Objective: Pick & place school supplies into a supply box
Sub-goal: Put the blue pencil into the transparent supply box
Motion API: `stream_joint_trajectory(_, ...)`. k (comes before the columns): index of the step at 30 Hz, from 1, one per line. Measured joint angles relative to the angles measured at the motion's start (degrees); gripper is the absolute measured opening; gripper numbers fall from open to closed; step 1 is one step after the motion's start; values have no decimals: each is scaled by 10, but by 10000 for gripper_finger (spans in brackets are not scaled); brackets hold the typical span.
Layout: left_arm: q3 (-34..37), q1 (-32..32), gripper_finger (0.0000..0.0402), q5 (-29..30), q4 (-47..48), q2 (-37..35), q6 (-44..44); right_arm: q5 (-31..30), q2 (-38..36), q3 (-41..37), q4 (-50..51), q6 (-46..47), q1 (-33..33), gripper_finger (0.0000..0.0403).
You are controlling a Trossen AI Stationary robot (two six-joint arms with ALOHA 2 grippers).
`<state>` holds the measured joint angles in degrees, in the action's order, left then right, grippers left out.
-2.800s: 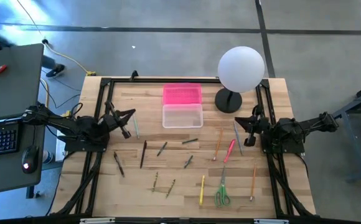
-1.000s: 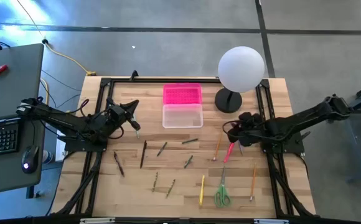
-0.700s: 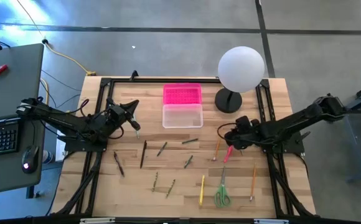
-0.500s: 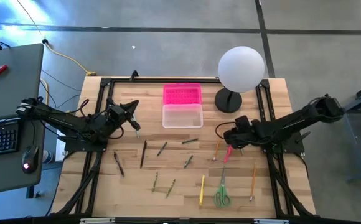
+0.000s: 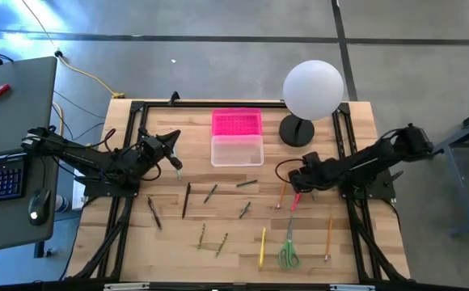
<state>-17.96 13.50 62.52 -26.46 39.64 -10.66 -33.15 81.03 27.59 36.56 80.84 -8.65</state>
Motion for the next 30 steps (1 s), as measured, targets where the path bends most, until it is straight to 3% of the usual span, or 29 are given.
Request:
stream_joint_trajectory(8,0,0,47,0,0,0,0,-40,72,1,-37,2,-1,94)
stream_joint_trajectory(17,0,0,47,0,0,0,0,-102,112,-21,-106,1,-1,10)
stream_joint_trajectory(30,0,0,47,0,0,0,0,-109,78,-8,-123,-37,1,7)
